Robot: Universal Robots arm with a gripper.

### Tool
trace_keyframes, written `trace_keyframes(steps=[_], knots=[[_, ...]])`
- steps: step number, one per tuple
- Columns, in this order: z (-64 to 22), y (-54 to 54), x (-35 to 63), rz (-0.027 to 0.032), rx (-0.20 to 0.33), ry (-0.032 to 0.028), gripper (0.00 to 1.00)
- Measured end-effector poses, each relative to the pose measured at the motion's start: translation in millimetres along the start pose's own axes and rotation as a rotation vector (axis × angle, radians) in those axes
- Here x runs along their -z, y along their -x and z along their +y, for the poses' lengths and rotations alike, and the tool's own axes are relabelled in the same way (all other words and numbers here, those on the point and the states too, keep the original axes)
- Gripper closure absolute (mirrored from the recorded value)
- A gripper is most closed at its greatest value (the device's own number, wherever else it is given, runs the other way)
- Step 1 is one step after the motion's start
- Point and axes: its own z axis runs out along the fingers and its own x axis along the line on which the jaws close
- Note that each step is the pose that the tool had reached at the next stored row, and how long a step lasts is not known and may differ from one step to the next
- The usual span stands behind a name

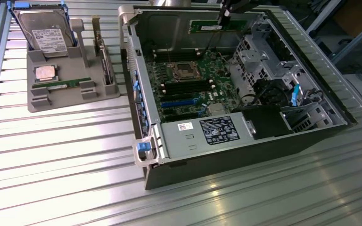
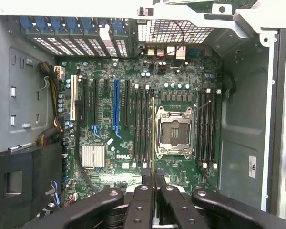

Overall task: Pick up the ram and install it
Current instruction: 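Pick up the ram and move it above insertion slot, then insert the ram into the slot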

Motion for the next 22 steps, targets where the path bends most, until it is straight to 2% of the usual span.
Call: trace_keyframes(steps=[4,15,22], knots=[[0.1,0.0,0.0,0.0,0.0,0.0,0.88],[15.8,-3.2,-12.2,-0.0001,0.0,0.0,0.88],[17.4,-3.6,-21.2,0.0001,0.0,0.0,0.88]])
